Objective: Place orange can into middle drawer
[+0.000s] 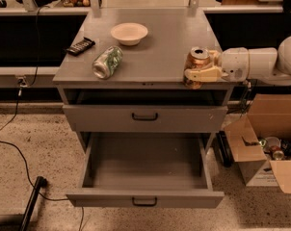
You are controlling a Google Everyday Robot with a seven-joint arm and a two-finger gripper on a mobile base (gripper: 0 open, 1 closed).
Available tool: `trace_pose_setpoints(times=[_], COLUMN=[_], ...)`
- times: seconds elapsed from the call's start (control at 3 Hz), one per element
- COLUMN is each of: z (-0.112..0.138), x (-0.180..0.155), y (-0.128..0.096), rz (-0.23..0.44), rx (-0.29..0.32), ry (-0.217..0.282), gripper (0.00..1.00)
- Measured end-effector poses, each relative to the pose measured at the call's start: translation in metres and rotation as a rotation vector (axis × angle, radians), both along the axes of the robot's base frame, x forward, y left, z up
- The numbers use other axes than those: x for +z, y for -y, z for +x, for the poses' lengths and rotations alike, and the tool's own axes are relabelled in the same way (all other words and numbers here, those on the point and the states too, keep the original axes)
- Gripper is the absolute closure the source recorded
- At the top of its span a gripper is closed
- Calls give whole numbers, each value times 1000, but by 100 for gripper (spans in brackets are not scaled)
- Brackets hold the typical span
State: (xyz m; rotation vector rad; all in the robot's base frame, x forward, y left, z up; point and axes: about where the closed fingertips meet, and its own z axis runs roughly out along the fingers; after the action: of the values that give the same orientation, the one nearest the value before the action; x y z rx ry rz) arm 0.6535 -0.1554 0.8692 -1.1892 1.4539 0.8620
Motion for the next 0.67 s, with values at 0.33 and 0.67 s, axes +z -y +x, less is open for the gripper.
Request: trace_pose_setpoints(times=[0.33,0.67], z=[0,0], x=[0,0], y=[0,0], rz=[0,0], rx=[0,0], ry=[0,0], gripper=[82,81])
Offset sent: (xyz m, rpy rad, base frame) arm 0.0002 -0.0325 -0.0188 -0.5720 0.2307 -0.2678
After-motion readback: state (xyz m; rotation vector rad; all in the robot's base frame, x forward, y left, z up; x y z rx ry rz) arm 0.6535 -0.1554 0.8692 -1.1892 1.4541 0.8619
